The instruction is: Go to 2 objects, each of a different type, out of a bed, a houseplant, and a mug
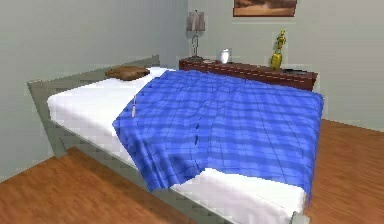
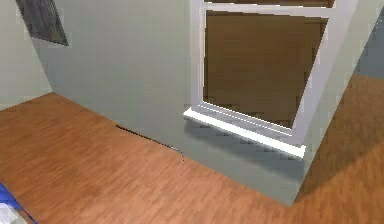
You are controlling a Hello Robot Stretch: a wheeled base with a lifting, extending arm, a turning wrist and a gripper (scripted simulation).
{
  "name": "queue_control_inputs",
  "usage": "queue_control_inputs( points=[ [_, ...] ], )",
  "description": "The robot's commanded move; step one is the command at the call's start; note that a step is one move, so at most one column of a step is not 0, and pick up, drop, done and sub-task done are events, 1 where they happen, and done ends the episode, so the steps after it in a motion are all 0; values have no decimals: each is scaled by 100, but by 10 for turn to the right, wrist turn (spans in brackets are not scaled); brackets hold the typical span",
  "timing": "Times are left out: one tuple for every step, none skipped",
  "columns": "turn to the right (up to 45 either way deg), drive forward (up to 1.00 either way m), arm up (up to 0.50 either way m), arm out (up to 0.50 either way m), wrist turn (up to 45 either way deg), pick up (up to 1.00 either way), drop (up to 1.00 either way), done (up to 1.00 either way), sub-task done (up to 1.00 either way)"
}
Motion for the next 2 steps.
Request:
queue_control_inputs(
  points=[
    [0,0,0,0,0,0,0,0,100],
    [450,0,0,0,0,0,0,0,0]
  ],
)
